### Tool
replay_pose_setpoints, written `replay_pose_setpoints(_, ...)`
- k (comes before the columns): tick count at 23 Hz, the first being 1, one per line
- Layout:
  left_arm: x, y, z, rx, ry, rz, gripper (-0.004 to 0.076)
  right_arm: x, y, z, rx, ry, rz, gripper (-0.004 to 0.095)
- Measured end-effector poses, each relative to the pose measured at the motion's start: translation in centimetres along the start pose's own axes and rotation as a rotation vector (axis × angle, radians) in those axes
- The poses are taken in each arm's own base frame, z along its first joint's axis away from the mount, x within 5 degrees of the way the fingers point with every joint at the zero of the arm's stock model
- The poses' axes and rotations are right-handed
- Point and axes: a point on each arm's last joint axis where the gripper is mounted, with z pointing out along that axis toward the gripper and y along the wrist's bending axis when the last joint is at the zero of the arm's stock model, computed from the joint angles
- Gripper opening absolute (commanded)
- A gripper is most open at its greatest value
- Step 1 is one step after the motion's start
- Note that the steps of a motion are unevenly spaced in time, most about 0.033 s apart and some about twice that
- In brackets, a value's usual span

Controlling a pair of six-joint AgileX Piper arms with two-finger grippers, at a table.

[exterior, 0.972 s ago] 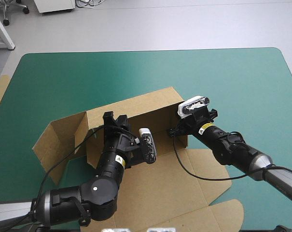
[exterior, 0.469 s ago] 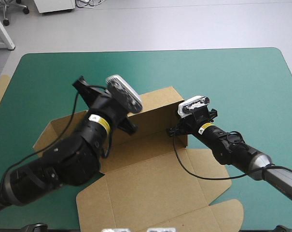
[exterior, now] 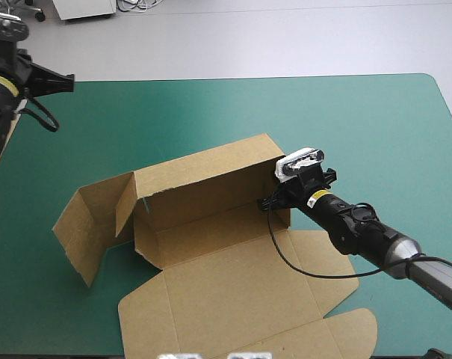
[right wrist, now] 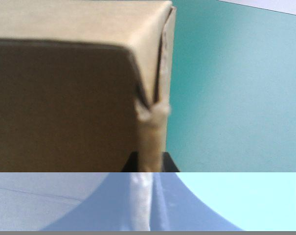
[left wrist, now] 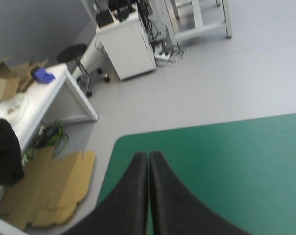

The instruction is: Fold the box

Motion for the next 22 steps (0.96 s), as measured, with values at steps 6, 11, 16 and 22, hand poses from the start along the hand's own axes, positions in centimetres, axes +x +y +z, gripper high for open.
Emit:
replay_pose_setpoints(6, 3.2, 3.4, 2.8, 0.057, 0.221, -0.149, -0.0006, 0.0, 0.0, 0.0, -0.004, 0.014, 0.000, -0.0003)
replay_pose_setpoints(11, 4.6, 3.5, 5.4, 0.076, 0.303, -0.163, -0.0006, 0.0, 0.1, 0.0, -0.009, 0.030, 0.001, -0.0003)
replay_pose_setpoints(16, 6.4, 4.6, 7.9, 0.030, 0.302, -0.171, -0.0006, -0.2, 0.0, -0.3, -0.013, 0.047, 0.003, -0.0003)
replay_pose_setpoints(22, 8.0, 6.9, 9.5, 0.097, 0.293, -0.305, -0.0006, -4.5, -3.0, -3.0, 0.008, 0.230, 0.057, -0.0003)
